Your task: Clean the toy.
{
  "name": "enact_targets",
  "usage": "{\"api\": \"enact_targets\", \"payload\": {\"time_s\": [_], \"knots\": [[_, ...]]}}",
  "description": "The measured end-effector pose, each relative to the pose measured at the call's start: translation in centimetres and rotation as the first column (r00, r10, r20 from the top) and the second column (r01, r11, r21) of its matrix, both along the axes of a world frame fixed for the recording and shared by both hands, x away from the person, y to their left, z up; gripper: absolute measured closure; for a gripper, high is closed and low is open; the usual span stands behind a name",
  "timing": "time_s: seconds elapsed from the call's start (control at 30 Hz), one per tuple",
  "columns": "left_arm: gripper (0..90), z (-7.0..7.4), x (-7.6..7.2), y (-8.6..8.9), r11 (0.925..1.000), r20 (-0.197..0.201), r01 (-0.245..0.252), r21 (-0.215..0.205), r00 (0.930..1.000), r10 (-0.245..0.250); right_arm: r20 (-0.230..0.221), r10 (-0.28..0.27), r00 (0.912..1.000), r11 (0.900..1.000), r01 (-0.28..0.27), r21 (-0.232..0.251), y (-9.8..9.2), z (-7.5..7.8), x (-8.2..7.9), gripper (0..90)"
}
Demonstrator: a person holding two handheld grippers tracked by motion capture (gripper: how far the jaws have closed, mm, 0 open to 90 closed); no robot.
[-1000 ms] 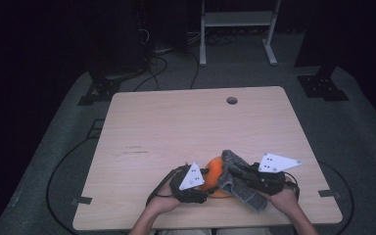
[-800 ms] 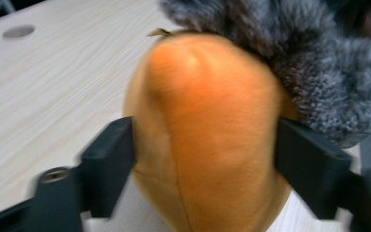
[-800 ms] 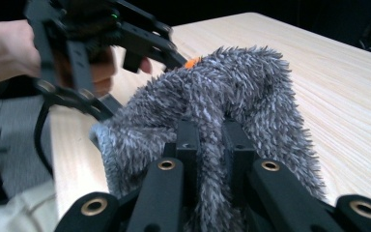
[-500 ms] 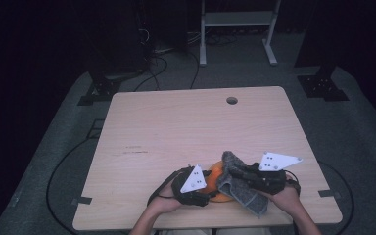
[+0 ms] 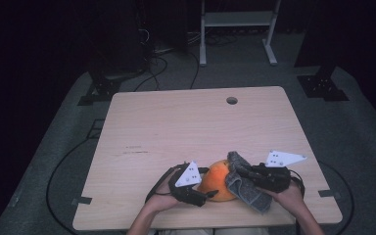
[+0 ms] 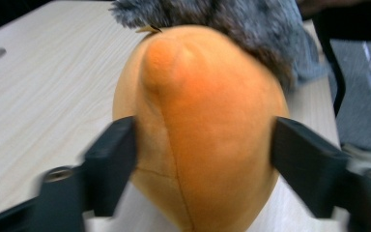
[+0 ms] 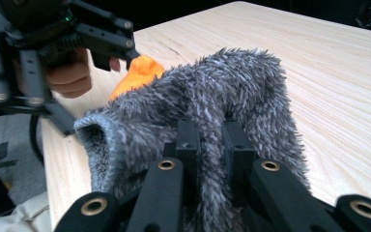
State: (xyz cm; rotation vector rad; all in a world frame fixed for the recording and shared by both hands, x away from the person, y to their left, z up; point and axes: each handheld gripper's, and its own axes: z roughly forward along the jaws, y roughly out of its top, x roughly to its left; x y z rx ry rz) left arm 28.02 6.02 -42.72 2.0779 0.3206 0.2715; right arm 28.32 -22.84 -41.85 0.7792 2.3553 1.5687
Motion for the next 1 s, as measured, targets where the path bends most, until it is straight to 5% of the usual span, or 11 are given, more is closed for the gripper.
{"api": "enact_targets", "payload": {"time_s": [0.13,0.23,0.4,0.53,0.63,0.7,0.8,0.83,0.93,0.97,1.0], "knots": [[17.0,0.0,-0.3,-1.2,0.9995,0.003,-0.028,0.013,0.9996,0.028,0.008,0.053,0.9986,0.999,-0.053,-0.001,0.8,0.2,-0.7,79.7],[31.8,-0.4,-0.5,-1.1,0.9995,0.028,-0.026,-0.016,0.9993,0.026,0.004,0.055,0.9985,0.998,-0.055,-0.006,0.7,0.1,-0.6,79.7],[37.0,-0.2,-1.1,-0.8,0.9978,0.140,0.054,0.037,0.9883,-0.059,0.055,0.042,0.9976,0.999,-0.042,0.011,0.7,1.2,-1.0,79.7],[27.9,-0.6,-0.8,-0.6,0.9993,0.076,0.035,-0.013,0.9965,-0.034,0.035,0.019,0.9992,1.000,-0.020,0.013,0.2,0.3,-0.5,79.6],[15.4,-0.4,-1.0,-1.9,0.9996,0.081,-0.020,0.022,0.9965,0.018,0.007,0.007,1.0000,1.000,-0.007,0.028,0.2,0.2,-0.5,79.6],[28.7,-0.3,-1.1,-1.9,0.9997,0.117,-0.020,0.015,0.9930,0.018,0.021,-0.003,0.9998,1.000,0.003,0.006,0.4,0.5,-0.7,79.6],[35.3,0.2,-1.6,-1.8,0.9998,0.276,-0.010,0.014,0.9611,0.006,0.046,-0.025,0.9986,0.999,0.024,0.027,-0.1,1.3,-0.9,79.8],[35.2,0.2,-1.6,-1.8,0.9996,0.285,-0.006,0.027,0.9585,-0.002,0.059,-0.023,0.9980,0.999,0.021,0.038,0.0,1.5,-1.0,79.8],[25.7,-0.2,-0.9,-1.3,0.9987,0.196,-0.005,0.050,0.9805,-0.005,0.043,-0.009,0.9990,1.000,0.009,0.015,0.7,1.0,-0.8,79.8],[19.3,-0.2,-0.9,-1.3,0.9987,0.196,-0.005,0.050,0.9805,-0.005,0.037,-0.009,0.9993,1.000,0.009,0.006,0.9,0.6,-0.7,79.9],[15.6,0.0,-0.4,-1.1,0.9993,0.107,-0.038,-0.001,0.9935,0.038,0.029,-0.013,0.9995,1.000,0.013,0.021,1.1,0.2,-0.6,79.9]]}}
